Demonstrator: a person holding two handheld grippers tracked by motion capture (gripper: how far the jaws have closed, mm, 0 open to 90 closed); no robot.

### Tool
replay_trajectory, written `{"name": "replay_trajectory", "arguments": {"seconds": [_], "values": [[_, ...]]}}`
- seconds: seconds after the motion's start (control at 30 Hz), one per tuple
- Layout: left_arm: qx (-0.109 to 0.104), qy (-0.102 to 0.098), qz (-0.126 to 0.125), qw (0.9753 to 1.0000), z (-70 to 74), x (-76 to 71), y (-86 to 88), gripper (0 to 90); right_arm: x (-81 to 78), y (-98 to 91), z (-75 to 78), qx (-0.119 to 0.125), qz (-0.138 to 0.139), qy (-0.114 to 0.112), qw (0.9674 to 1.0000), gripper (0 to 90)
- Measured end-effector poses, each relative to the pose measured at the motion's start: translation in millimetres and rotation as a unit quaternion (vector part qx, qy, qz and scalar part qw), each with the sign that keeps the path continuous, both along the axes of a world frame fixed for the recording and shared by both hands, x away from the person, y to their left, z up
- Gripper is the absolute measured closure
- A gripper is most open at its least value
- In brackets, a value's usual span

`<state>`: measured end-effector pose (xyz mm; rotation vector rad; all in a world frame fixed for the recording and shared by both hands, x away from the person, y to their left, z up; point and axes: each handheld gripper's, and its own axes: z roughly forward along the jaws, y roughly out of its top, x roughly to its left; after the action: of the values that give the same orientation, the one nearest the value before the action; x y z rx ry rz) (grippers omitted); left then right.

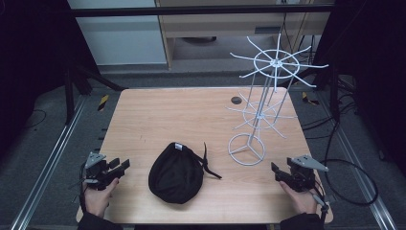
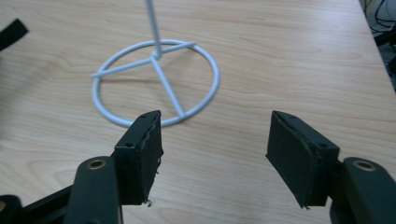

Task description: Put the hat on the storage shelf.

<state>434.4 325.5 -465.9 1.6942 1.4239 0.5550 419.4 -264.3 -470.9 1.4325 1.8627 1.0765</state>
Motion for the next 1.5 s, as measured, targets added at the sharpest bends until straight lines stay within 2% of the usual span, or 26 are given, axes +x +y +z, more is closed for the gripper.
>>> {"name": "replay_trajectory", "arguments": {"seconds": [0.1,0.23,0.37,0.4,0.47,0.53,0.57,0.67,0.73,0.93,1.03,1.07,1.1,1.13,1.2,1.23,1.27,1.3,1.4,1.5], "values": [[0.004,0.003,-0.008,1.0000,1.2,-2.7,-4.9,53.0,-2.6,7.0,1.6,0.000,0.012,0.002,0.9999,37.8],[0.012,0.006,-0.026,0.9996,3.4,-6.7,-15.4,53.0,-5.5,30.2,4.9,0.001,0.054,0.008,0.9985,42.3],[0.015,0.011,-0.036,0.9992,4.4,-8.2,-21.8,53.0,-7.8,50.3,9.3,0.007,0.085,-0.002,0.9964,44.1],[0.015,0.011,-0.036,0.9992,4.4,-8.2,-21.8,53.0,-7.8,50.3,9.3,0.007,0.085,-0.002,0.9964,44.1],[0.022,0.016,-0.044,0.9987,4.1,-9.4,-27.5,53.0,-10.6,65.5,13.4,0.010,0.111,-0.010,0.9938,45.3],[0.023,0.016,-0.048,0.9985,4.5,-10.0,-29.0,53.0,-10.9,69.5,14.6,0.015,0.118,-0.010,0.9929,45.6],[0.021,0.015,-0.055,0.9982,5.4,-10.9,-32.0,53.0,-10.6,76.6,17.1,0.014,0.130,-0.010,0.9913,45.6],[0.022,0.016,-0.059,0.9979,5.7,-11.7,-35.4,53.1,-9.9,81.6,19.9,0.017,0.137,-0.012,0.9903,45.7],[0.027,0.019,-0.067,0.9972,5.4,-11.8,-40.4,53.8,-8.6,87.9,22.7,0.032,0.145,-0.010,0.9889,46.3],[0.025,0.024,-0.077,0.9964,4.6,-11.1,-46.2,56.1,-4.1,104.9,25.3,0.028,0.164,-0.009,0.9860,47.6],[0.026,0.031,-0.082,0.9958,3.1,-11.0,-49.4,56.7,0.5,122.6,29.0,0.033,0.182,-0.009,0.9828,49.9],[0.025,0.035,-0.083,0.9956,2.4,-11.1,-50.3,56.7,0.5,122.6,29.0,0.033,0.182,-0.009,0.9828,49.9],[0.028,0.040,-0.083,0.9953,1.2,-11.1,-51.5,57.1,3.2,132.1,30.3,0.028,0.192,-0.010,0.9809,50.8],[0.028,0.040,-0.083,0.9953,1.2,-11.1,-51.5,57.4,3.2,132.1,30.3,0.028,0.192,-0.010,0.9809,50.8],[0.029,0.046,-0.086,0.9948,-0.3,-11.3,-52.8,57.5,8.6,146.0,32.0,0.025,0.207,-0.010,0.9780,52.2],[0.029,0.048,-0.087,0.9946,-0.9,-11.3,-53.4,57.6,8.6,146.0,32.0,0.025,0.207,-0.010,0.9780,52.2],[0.031,0.053,-0.089,0.9941,-2.7,-11.0,-54.8,57.7,13.2,154.8,33.0,0.023,0.213,-0.009,0.9767,53.4],[0.031,0.053,-0.089,0.9941,-2.7,-11.0,-54.8,57.7,13.2,154.8,33.0,0.023,0.213,-0.009,0.9767,53.4],[0.034,0.065,-0.097,0.9926,-6.4,-9.5,-58.1,58.2,24.7,172.0,33.5,0.021,0.221,-0.006,0.9750,54.8],[0.033,0.066,-0.100,0.9922,-6.9,-9.0,-59.7,58.8,31.2,180.2,33.6,0.021,0.225,-0.007,0.9742,55.3]]}}
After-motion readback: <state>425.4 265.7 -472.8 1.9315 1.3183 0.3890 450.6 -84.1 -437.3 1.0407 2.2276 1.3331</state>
